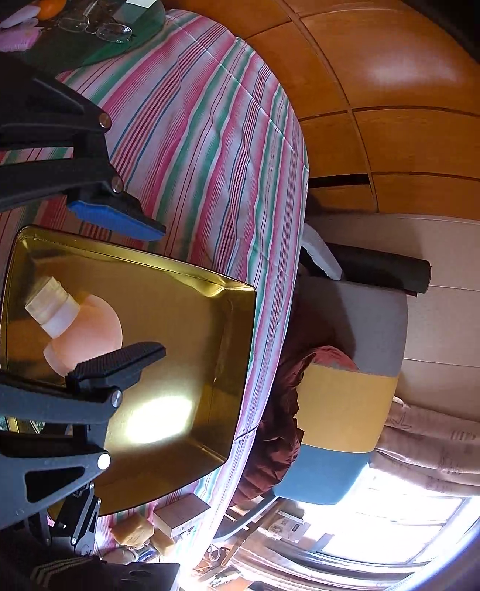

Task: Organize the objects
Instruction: 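Lower the green juice box into the gold tray and open the right tool, then grasp the white knit sock with the right tool, then grasp the yellow sponge with the left tool, then carry the yellow sponge into the gold tray and open the left tool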

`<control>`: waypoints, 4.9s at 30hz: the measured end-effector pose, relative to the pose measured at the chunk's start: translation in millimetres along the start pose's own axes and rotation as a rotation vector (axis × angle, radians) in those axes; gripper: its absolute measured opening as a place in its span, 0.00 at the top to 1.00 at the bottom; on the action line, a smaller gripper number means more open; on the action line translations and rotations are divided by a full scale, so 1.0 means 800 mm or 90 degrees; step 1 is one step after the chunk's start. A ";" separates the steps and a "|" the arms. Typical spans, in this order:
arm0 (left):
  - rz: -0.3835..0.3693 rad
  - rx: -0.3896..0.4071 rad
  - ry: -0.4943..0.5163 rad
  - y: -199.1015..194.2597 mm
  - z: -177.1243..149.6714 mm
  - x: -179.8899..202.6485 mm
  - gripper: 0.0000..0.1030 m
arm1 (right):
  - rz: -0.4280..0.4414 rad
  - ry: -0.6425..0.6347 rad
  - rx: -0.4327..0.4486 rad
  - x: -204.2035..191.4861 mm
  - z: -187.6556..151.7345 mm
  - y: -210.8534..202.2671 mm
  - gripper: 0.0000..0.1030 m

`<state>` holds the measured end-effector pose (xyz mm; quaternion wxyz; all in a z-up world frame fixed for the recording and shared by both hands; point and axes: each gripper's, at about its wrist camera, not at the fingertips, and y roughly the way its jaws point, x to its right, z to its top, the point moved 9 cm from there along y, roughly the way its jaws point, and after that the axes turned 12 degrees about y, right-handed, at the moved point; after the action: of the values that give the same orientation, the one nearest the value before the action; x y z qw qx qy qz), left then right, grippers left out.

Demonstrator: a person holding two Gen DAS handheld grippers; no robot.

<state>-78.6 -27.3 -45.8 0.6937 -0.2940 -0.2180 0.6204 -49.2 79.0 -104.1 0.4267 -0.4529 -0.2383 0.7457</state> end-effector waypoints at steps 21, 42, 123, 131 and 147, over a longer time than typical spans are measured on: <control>-0.056 -0.004 0.020 0.003 -0.004 0.035 0.44 | -0.032 0.027 0.082 0.023 0.021 -0.056 0.41; -0.199 0.008 0.164 -0.033 -0.010 0.184 0.44 | -0.231 0.201 0.169 0.262 0.008 -0.230 0.36; -0.238 -0.169 0.230 0.116 -0.011 0.522 0.16 | -0.095 0.401 0.240 0.442 0.013 -0.312 0.47; -0.248 -0.136 0.262 0.114 -0.023 0.522 0.22 | -0.107 0.393 0.234 0.442 0.014 -0.310 0.47; -0.302 -0.109 0.229 0.069 -0.024 0.493 0.29 | -0.127 0.387 0.231 0.444 0.013 -0.306 0.47</control>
<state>-52.7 363.2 -121.7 0.8194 -0.3972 -0.2059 0.3583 -35.4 510.4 -85.2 0.6217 -0.5452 -0.0075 0.5622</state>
